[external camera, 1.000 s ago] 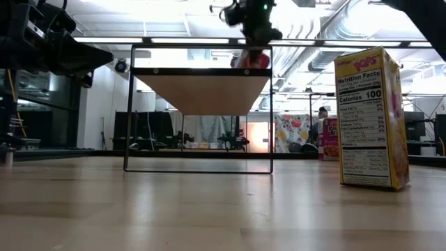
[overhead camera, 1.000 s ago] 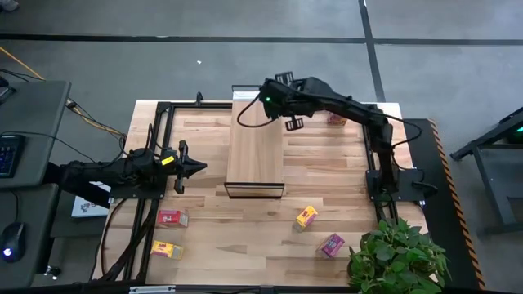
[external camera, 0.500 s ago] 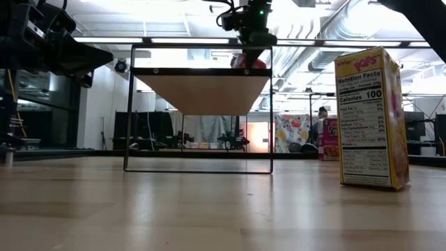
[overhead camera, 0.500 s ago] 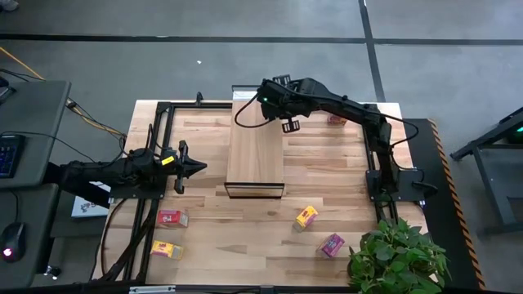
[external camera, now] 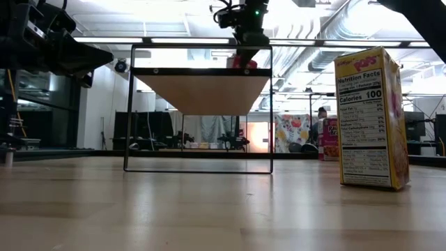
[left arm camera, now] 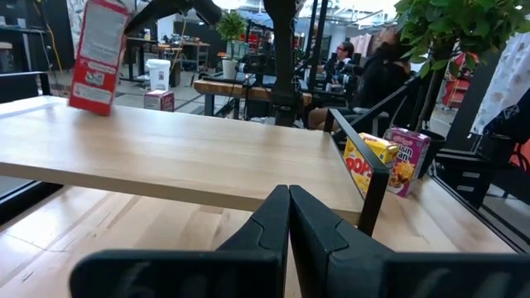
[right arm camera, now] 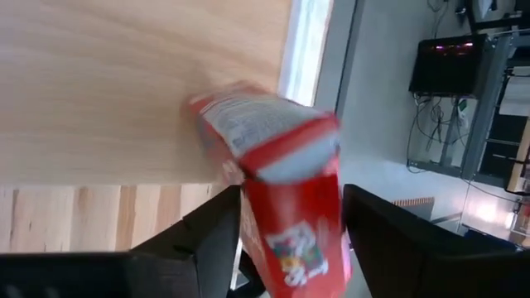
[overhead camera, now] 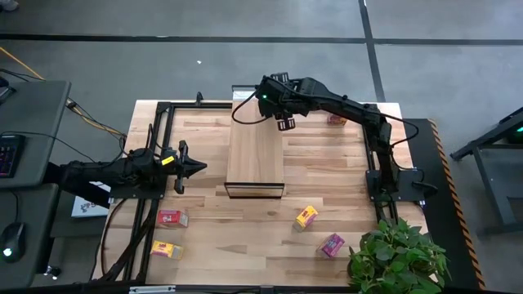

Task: Stack cereal on shelf
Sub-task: Put the top red cereal box on the shelf

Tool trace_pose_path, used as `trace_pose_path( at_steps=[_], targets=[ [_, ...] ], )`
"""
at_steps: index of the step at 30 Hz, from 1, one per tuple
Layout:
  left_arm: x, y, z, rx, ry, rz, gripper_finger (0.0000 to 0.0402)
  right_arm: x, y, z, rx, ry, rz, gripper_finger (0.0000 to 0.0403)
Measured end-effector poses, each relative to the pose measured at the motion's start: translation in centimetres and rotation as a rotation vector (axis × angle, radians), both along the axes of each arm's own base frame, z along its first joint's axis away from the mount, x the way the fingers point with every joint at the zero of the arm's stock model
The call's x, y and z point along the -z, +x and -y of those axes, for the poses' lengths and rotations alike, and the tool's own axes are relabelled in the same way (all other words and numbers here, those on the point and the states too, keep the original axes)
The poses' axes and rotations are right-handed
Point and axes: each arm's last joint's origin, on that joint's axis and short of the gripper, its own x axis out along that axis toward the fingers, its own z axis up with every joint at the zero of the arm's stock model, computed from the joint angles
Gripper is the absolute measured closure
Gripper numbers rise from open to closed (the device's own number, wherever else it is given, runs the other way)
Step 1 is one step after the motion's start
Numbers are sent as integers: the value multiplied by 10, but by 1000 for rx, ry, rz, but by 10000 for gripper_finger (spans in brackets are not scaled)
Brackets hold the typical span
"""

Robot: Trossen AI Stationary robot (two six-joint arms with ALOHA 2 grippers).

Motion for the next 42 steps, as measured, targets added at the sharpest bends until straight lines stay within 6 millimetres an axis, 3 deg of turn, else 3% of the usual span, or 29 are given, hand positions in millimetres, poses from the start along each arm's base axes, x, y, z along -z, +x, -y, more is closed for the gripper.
trace_pose_path(
  at_steps=[15, 23, 27, 33, 36, 38, 42],
  targets=[
    [0, 0, 0, 0, 0, 0, 398, -4, 3, -3, -17, 1, 50, 194],
    [0, 0, 0, 0, 0, 0, 398, -33, -1, -5, -15, 2, 185, 194],
    [0, 0, 0, 0, 0, 0, 398, -45, -10, -9, 6, 42, 256, 194],
    [0, 0, 0, 0, 0, 0, 398, -60, -42, -13, 154, 318, 369, 199],
    [0, 0, 0, 0, 0, 0, 398, -52, -51, -14, 217, 432, 345, 233],
    [0, 0, 0, 0, 0, 0, 398, -43, -53, -18, 238, 452, 319, 278],
    [0, 0, 0, 0, 0, 0, 398, -4, -56, -22, 267, 481, 304, 384]
  ],
)
